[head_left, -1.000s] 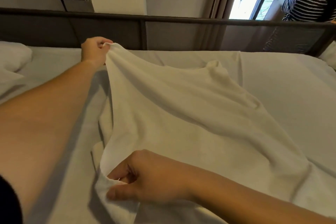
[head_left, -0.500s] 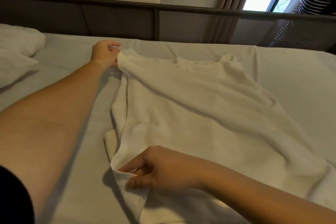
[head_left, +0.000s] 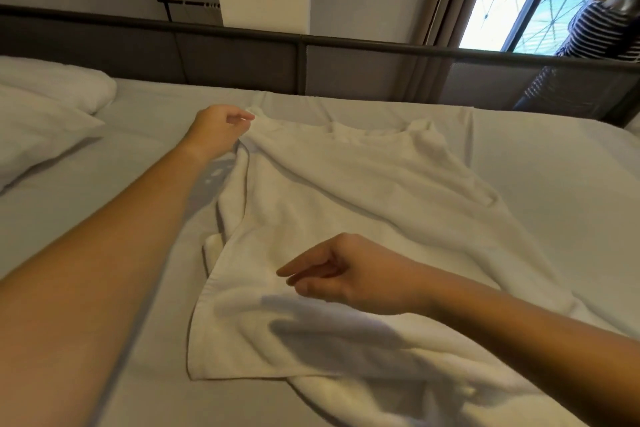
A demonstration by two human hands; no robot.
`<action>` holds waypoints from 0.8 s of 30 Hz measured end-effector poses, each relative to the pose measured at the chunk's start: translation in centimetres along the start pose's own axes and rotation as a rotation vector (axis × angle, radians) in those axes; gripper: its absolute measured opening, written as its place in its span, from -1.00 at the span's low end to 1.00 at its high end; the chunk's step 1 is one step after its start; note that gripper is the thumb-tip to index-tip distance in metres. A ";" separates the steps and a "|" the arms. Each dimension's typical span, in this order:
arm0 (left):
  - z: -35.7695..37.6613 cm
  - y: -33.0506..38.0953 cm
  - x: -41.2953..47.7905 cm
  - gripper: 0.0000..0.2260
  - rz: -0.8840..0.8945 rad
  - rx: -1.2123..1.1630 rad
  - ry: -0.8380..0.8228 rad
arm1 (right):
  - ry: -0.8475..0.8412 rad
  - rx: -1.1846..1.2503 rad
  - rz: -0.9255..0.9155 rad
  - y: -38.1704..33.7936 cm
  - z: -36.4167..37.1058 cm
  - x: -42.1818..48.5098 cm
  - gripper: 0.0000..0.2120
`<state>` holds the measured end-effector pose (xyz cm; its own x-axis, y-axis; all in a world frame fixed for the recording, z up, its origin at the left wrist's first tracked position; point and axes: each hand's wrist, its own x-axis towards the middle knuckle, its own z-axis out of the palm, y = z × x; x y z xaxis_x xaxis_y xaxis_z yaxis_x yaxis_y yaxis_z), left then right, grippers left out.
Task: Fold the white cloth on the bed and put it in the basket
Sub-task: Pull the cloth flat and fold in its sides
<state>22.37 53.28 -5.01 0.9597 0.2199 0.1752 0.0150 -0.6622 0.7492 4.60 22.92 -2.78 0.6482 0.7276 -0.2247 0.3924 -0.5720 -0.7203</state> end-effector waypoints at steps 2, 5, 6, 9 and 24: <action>0.1 1.3 -2.2 -0.78 0.040 0.026 -0.024 | 0.043 -0.052 0.032 1.2 -1.4 -2.4 -0.69; 0.8 3.1 -6.0 -0.79 0.073 0.063 -0.064 | 0.074 -0.147 0.085 3.5 -3.4 -6.2 -0.71; 1.2 3.5 -7.2 -0.80 0.075 0.079 -0.068 | 0.088 -0.181 0.103 4.4 -4.0 -7.5 -0.72; 1.9 4.0 -10.7 -0.79 0.057 0.088 -0.066 | 0.130 -0.262 0.158 7.1 -6.1 -11.1 -0.74; 8.9 5.3 -19.3 -0.60 -0.093 0.428 -0.162 | 0.308 -0.425 0.572 17.8 -10.0 -18.2 -0.80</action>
<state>6.47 39.12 -10.11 0.9797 0.2001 -0.0079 0.1849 -0.8887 0.4196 6.33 -4.31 -4.93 0.9531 0.1726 -0.2488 0.1180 -0.9684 -0.2199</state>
